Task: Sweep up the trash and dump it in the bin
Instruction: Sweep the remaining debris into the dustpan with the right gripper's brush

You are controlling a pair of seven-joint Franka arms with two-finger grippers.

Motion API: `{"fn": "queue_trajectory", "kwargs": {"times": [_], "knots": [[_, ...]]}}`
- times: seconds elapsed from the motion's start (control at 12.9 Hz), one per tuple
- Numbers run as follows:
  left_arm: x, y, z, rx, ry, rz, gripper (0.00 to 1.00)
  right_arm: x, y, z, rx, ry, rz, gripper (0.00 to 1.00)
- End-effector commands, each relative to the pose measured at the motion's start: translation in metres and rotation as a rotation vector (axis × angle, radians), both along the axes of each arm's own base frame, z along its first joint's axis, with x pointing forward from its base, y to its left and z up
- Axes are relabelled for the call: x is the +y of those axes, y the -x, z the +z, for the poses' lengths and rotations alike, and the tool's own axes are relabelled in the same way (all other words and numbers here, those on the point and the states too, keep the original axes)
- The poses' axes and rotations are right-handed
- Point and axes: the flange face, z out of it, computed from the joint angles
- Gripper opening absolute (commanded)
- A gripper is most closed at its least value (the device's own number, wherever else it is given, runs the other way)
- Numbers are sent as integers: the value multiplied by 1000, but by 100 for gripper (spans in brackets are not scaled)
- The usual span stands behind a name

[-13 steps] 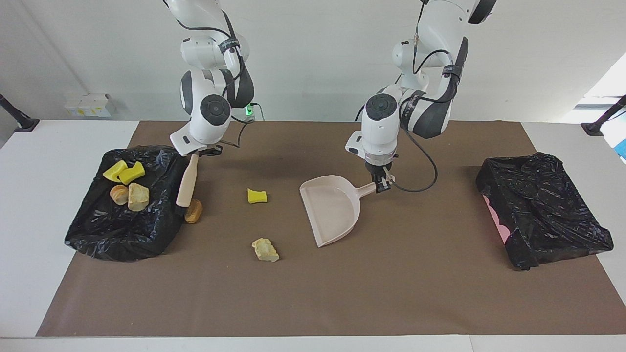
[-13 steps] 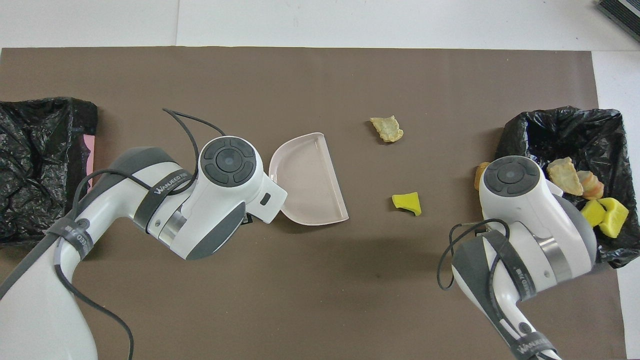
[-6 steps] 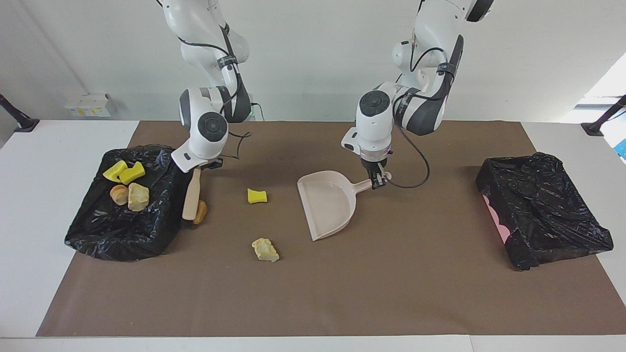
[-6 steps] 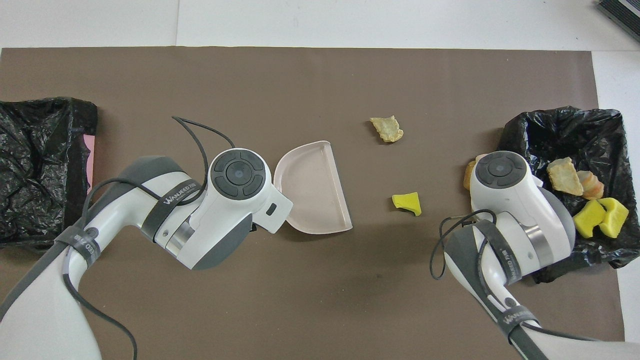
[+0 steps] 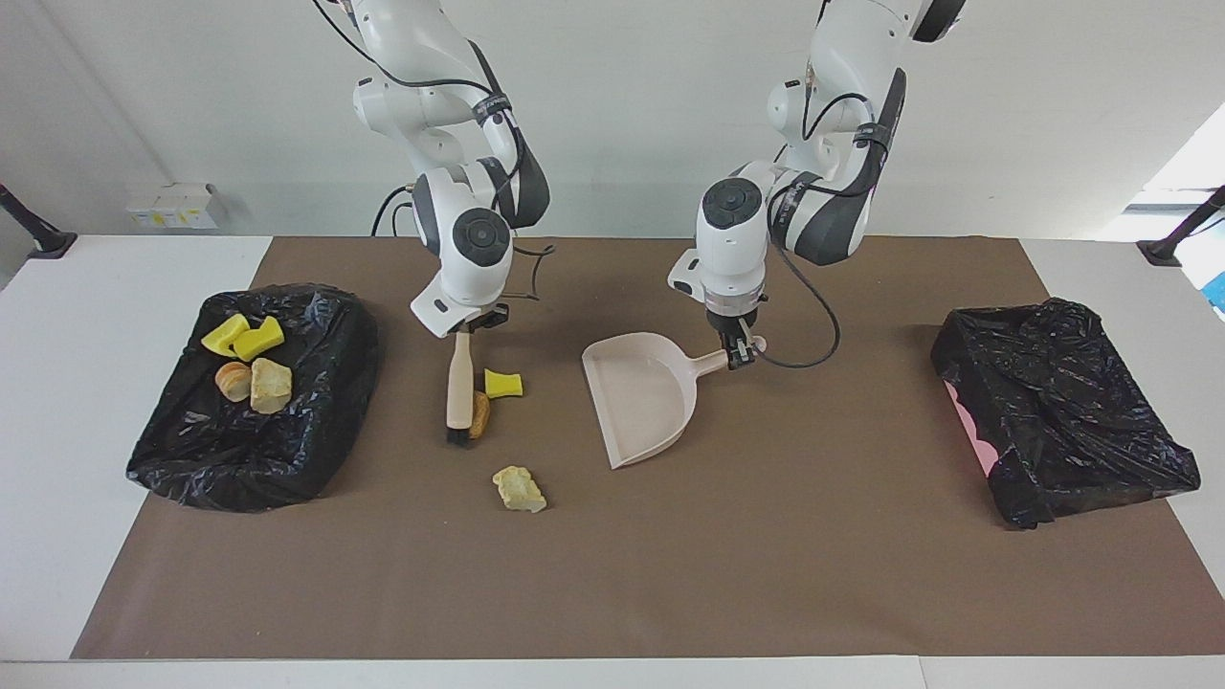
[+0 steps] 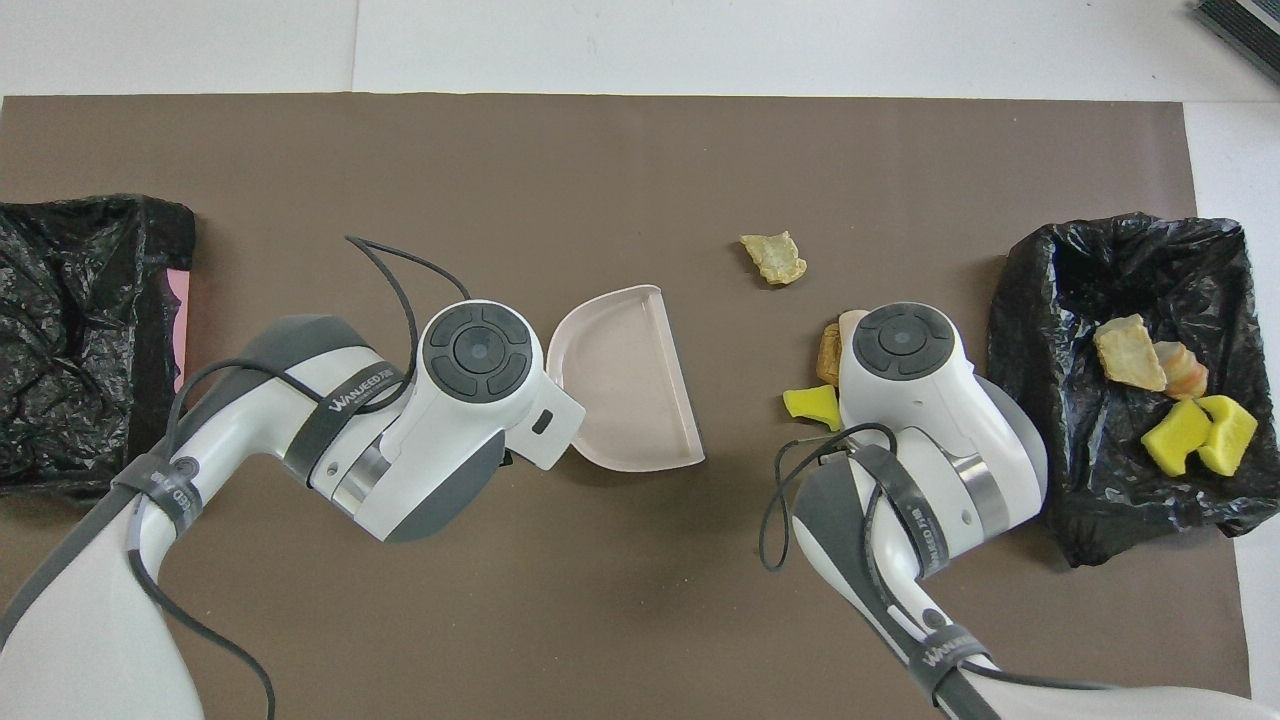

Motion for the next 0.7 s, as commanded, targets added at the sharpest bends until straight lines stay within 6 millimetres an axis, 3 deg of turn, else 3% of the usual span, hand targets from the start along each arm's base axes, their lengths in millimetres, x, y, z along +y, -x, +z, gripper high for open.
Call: {"fn": "queue_trajectory", "kwargs": {"times": [0.0, 0.31, 0.62], "knots": [[2, 11, 1, -11, -10, -16, 0, 34, -9, -2, 25, -105, -8, 0], [3, 13, 0, -12, -12, -16, 0, 95, -3, 5, 67, -309, 40, 0], [3, 13, 0, -13, -11, -15, 0, 119, -16, 24, 84, -504, 68, 0]]}}
